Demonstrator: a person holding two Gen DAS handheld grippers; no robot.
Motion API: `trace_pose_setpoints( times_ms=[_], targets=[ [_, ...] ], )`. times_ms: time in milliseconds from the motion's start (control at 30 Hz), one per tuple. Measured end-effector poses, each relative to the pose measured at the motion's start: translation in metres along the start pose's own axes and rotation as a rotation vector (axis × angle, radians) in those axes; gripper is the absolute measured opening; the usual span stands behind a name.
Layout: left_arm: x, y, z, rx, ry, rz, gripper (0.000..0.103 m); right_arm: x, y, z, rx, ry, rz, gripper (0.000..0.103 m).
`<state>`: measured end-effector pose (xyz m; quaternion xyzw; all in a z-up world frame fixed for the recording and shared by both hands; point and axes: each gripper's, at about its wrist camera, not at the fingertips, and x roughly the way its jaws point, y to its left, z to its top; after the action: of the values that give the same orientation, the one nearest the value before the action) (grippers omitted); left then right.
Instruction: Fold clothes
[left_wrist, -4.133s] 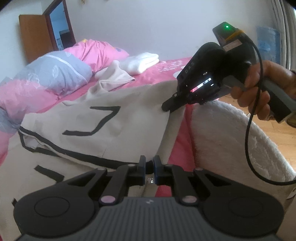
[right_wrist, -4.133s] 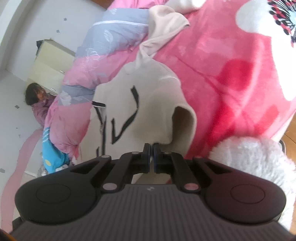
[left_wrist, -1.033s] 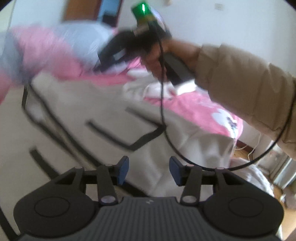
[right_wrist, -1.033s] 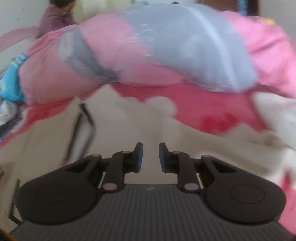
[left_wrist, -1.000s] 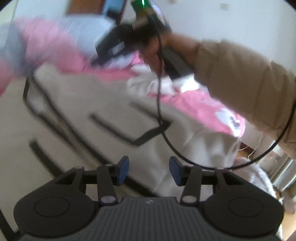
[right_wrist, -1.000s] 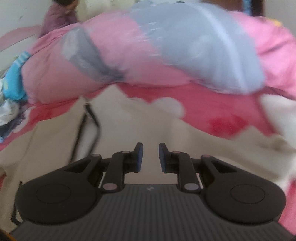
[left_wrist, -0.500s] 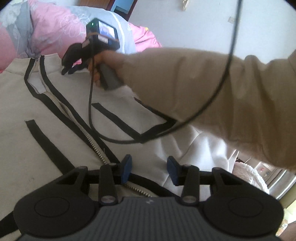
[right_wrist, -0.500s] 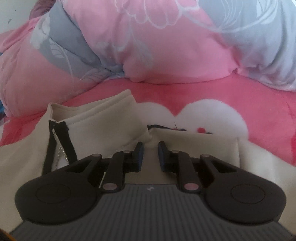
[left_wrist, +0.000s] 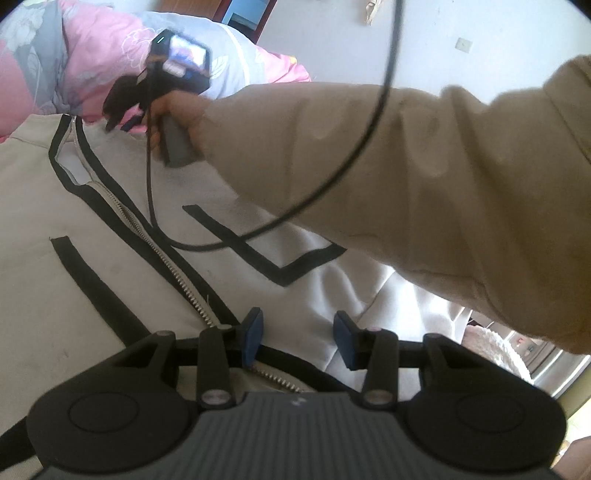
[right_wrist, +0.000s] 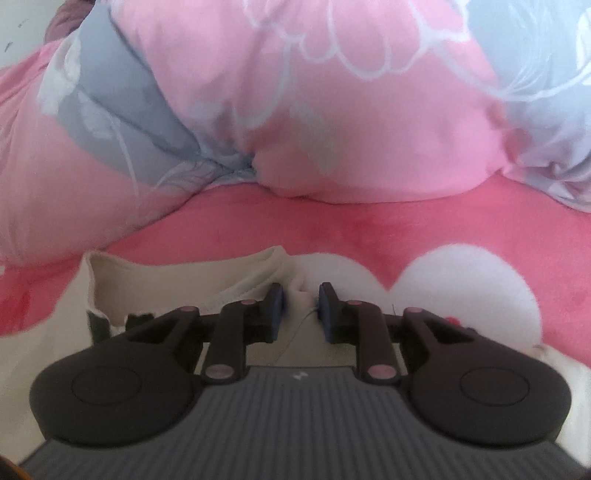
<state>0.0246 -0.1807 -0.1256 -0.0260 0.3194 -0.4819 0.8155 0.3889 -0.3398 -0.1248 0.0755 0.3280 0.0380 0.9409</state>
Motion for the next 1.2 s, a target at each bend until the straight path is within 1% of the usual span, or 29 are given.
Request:
trace_pose_setpoints(
  times_ms=[100, 200, 333, 400, 467, 500, 567, 633, 700, 800, 833, 900, 933, 967, 1000, 1033, 1067, 1100, 1133, 1200],
  targets=[
    [0.000, 0.000, -0.001, -0.002, -0.003, -0.003, 0.043, -0.027, -0.002, 0.006, 0.014, -0.064, 0.015, 0.020],
    [0.002, 0.000, -0.001, -0.003, -0.004, -0.004, 0.043, -0.041, 0.000, 0.007, -0.004, -0.069, 0.053, 0.020],
    [0.001, -0.001, 0.000, -0.003, -0.003, -0.003, 0.043, -0.021, 0.011, -0.006, -0.068, 0.017, 0.042, 0.021],
    [0.001, -0.001, 0.000, -0.001, -0.003, -0.001, 0.043, -0.011, 0.011, -0.013, -0.052, 0.051, 0.026, 0.021],
    [0.001, -0.002, 0.000, 0.000, -0.004, 0.000, 0.043, -0.018, 0.009, -0.010, -0.015, 0.067, 0.026, 0.022],
    [0.002, -0.002, 0.000, 0.001, -0.005, 0.000, 0.043, -0.028, 0.005, -0.006, 0.006, 0.070, 0.029, 0.022],
    [0.003, -0.002, 0.000, -0.001, -0.006, -0.001, 0.043, -0.063, -0.007, 0.000, 0.030, 0.048, 0.055, 0.022],
    [0.004, -0.002, 0.000, -0.003, -0.008, -0.001, 0.043, -0.103, -0.020, 0.002, 0.025, 0.030, 0.091, 0.022],
    [0.004, -0.003, 0.000, -0.003, -0.009, 0.000, 0.043, -0.141, -0.039, -0.002, 0.020, 0.029, 0.117, 0.023],
    [0.005, -0.003, 0.000, -0.001, -0.009, 0.002, 0.043, -0.181, -0.063, -0.022, 0.030, 0.078, 0.158, 0.024],
    [0.005, -0.003, 0.000, -0.001, -0.009, 0.003, 0.044, -0.187, -0.070, -0.031, 0.014, 0.097, 0.151, 0.024],
    [0.002, -0.002, 0.001, -0.002, -0.007, 0.005, 0.044, -0.190, -0.081, -0.057, -0.022, 0.138, 0.115, 0.026],
    [0.002, -0.002, 0.002, -0.003, -0.006, 0.007, 0.044, -0.186, -0.085, -0.073, -0.036, 0.175, 0.092, 0.028],
    [0.002, -0.002, 0.003, -0.004, -0.004, 0.009, 0.044, -0.177, -0.089, -0.091, -0.066, 0.229, 0.045, 0.028],
    [0.002, -0.002, 0.003, -0.004, -0.003, 0.011, 0.044, -0.173, -0.092, -0.107, -0.094, 0.232, 0.016, 0.027],
    [0.001, -0.004, 0.004, 0.002, -0.005, 0.022, 0.044, -0.179, -0.094, -0.115, -0.101, 0.186, 0.020, 0.028],
    [-0.001, -0.007, 0.004, 0.016, -0.013, 0.032, 0.046, -0.185, -0.093, -0.115, -0.092, 0.175, 0.011, 0.028],
    [-0.003, -0.010, 0.003, 0.031, -0.021, 0.043, 0.050, -0.191, -0.091, -0.111, -0.067, 0.181, -0.007, 0.028],
    [-0.004, -0.014, 0.002, 0.044, -0.027, 0.050, 0.051, -0.197, -0.087, -0.107, -0.048, 0.174, -0.009, 0.029],
    [-0.005, -0.020, 0.000, 0.063, -0.035, 0.064, 0.051, -0.211, -0.074, -0.101, -0.037, 0.138, 0.031, 0.028]
  ],
)
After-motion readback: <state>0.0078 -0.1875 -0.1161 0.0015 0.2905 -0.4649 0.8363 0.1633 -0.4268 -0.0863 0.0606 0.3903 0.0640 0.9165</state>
